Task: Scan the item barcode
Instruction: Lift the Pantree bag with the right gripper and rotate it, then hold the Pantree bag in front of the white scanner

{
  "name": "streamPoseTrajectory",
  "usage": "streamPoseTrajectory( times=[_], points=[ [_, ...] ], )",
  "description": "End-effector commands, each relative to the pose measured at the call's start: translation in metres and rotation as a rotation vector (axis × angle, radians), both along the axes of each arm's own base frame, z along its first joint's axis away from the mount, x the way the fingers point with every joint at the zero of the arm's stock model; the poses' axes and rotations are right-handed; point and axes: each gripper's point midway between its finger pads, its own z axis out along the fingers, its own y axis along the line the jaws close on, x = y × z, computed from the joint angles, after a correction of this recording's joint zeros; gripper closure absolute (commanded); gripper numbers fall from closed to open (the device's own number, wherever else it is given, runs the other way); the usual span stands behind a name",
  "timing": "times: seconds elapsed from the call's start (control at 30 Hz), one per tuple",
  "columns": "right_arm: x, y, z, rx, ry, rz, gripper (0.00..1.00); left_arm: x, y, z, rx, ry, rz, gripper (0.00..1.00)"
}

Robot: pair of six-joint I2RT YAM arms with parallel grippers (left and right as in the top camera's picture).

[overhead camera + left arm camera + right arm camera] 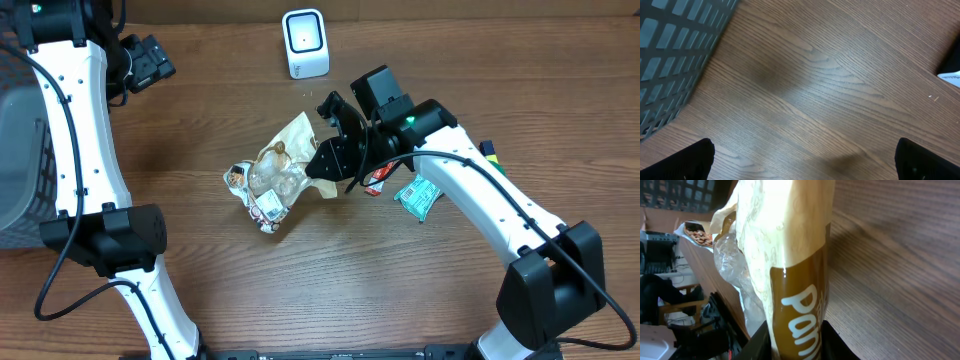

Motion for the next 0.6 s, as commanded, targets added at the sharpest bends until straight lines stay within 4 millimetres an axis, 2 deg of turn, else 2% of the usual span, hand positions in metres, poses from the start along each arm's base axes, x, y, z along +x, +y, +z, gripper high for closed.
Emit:
streamPoseTrajectory(
  times=[0.0, 0.1, 0.27, 0.43, 0.57],
  points=[
    [0.017, 0.005, 0.044, 0.078, -0.1, 0.01, 0.96, -0.001, -0.004, 0.0, 0.004, 0.004, -0.026, 0.0],
    [0.04, 0.005, 0.081, 0.078, -0.227, -0.026, 0.96, -0.001, -0.004, 0.0, 0.004, 0.004, -0.026, 0.0],
    [0.089, -0.009, 0.13, -0.019, -0.527, -0.139, 0.96, -0.001, -0.004, 0.0, 0.004, 0.004, -0.026, 0.0],
    [0.135, -0.018, 0.152, -0.137, -0.825, -0.19, 0.96, -0.001, -0.004, 0.0, 0.004, 0.004, -0.026, 0.0],
    [0.16, -0.021, 0.163, -0.205, -0.988, -0.195, 0.97, -0.001, -0.004, 0.0, 0.004, 0.004, -0.026, 0.0]
  ],
)
